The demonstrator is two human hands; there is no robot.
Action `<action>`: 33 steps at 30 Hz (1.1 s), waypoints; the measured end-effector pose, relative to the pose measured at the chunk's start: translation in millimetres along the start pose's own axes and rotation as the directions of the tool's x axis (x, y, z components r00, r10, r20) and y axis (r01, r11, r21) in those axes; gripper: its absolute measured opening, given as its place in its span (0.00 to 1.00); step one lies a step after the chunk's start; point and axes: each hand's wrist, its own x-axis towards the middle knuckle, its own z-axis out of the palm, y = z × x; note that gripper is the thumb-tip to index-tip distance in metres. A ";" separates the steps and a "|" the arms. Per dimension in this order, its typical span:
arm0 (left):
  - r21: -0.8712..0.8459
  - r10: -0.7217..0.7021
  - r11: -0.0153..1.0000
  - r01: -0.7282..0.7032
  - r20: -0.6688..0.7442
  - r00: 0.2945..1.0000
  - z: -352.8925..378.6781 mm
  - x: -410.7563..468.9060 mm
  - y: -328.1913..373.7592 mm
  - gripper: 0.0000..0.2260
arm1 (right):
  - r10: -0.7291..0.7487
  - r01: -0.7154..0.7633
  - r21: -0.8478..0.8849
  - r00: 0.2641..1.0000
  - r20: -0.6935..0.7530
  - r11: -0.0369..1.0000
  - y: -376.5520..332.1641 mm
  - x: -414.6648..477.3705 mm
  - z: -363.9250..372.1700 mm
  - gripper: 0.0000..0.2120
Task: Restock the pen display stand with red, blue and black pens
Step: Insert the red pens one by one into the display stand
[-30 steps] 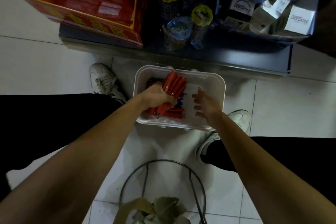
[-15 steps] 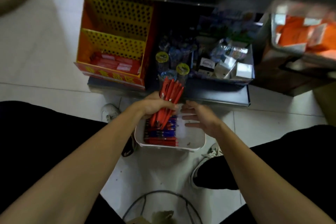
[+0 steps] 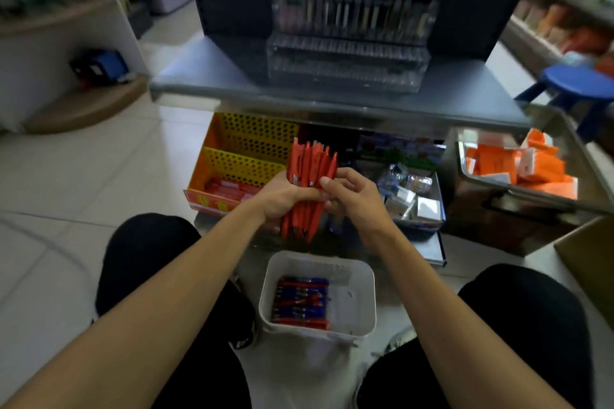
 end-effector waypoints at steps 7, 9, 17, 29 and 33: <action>-0.217 0.226 0.952 -0.217 0.019 0.974 -3.0 -15.6 66.8 0.17 | -0.182 0.186 -0.139 0.983 0.036 0.973 -74.2 19.3 13.6 0.03; -0.263 0.284 0.927 -0.269 0.022 0.958 -4.4 -14.8 82.1 0.14 | -0.216 0.221 -0.178 0.975 0.049 0.959 -94.4 26.6 18.8 0.03; -0.401 0.368 0.846 -0.350 -0.035 0.929 -33.1 24.9 112.2 0.10 | -0.288 0.293 -0.251 0.956 0.057 0.923 -134.6 74.8 30.2 0.04; -0.358 0.295 0.867 -0.348 -0.195 0.935 -110.8 81.0 140.2 0.12 | -0.512 0.465 -0.262 0.846 -0.148 0.845 -176.8 202.9 38.1 0.03; -0.446 0.338 0.815 -0.369 -0.150 0.929 -129.5 68.1 140.9 0.15 | -0.620 0.530 -0.377 0.766 -0.173 0.760 -193.2 237.9 52.0 0.03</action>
